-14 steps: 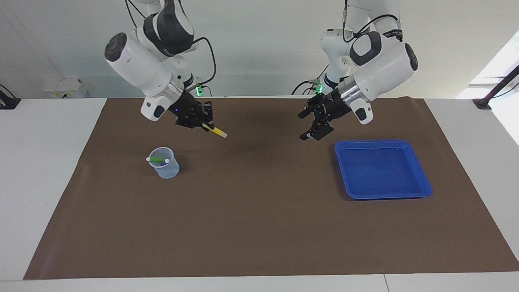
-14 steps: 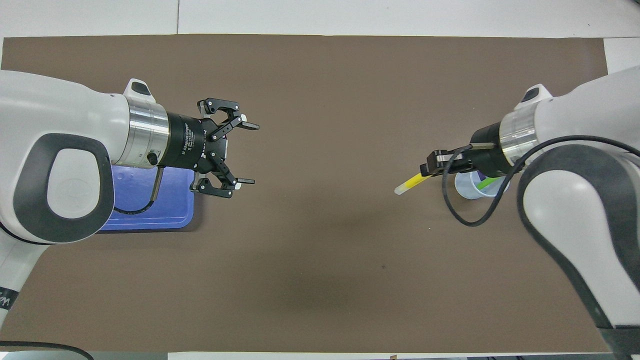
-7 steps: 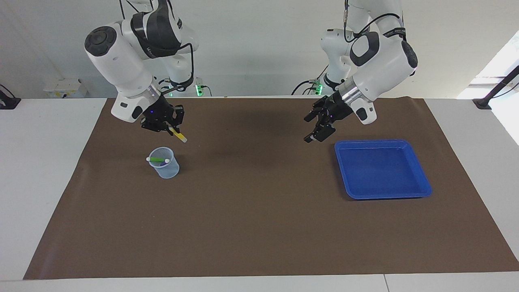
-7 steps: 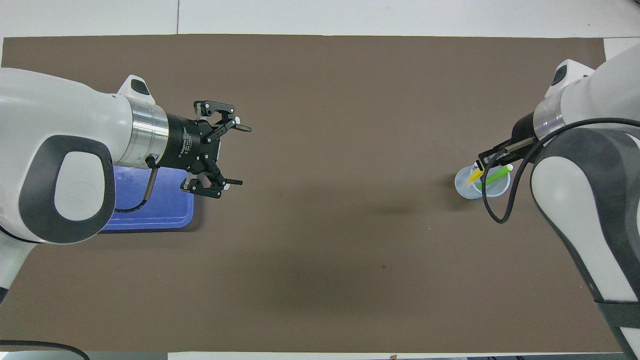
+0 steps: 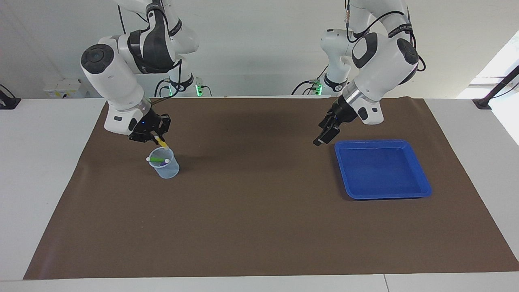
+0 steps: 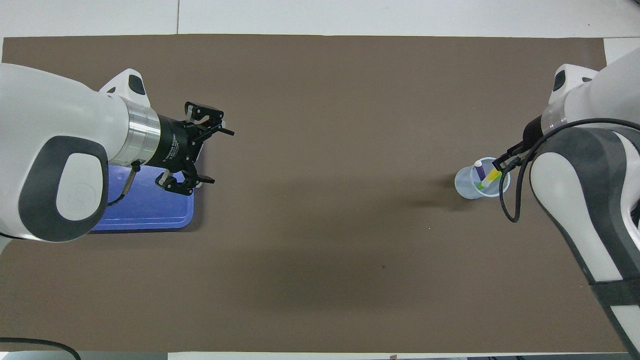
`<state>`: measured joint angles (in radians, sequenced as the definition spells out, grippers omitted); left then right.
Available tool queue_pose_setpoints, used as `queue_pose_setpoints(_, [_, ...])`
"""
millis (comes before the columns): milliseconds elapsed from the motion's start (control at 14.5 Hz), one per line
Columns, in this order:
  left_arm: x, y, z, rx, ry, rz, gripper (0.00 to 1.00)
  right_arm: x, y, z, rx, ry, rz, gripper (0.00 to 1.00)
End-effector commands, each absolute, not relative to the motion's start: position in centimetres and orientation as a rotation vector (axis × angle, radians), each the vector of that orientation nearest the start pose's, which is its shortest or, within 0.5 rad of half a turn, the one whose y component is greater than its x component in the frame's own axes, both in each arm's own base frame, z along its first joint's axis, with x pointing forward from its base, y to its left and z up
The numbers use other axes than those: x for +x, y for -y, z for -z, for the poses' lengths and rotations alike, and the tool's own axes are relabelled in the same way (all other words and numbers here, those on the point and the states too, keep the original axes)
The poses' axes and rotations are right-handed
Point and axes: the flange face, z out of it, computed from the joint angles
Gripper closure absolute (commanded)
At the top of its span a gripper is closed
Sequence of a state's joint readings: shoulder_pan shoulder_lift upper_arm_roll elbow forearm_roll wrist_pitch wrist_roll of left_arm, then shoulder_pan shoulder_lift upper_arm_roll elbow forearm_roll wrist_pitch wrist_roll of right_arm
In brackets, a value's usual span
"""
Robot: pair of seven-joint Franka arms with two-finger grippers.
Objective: Transfer and insert pens with both arms
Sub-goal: 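Insert the yellow pen into the cup with the right gripper, then release the yellow pen and withdraw the right gripper from the cup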
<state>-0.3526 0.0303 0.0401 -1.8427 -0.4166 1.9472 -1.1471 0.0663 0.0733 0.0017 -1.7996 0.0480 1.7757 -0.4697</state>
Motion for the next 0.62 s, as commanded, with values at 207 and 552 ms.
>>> queue_pose_setpoints(207, [53.1, 11.1, -53.5, -3.191, 0.897, -0.264, 0.00, 55.9, -4.2, -47.2, -2.988, 0.971, -0.040, 1.00])
queue_pose_setpoints(552, [54.5, 7.8, -55.5, -3.161, 0.286, -0.142, 0.00, 54.9, -4.0, -46.1, -3.005, 1.011, -0.044, 0.74])
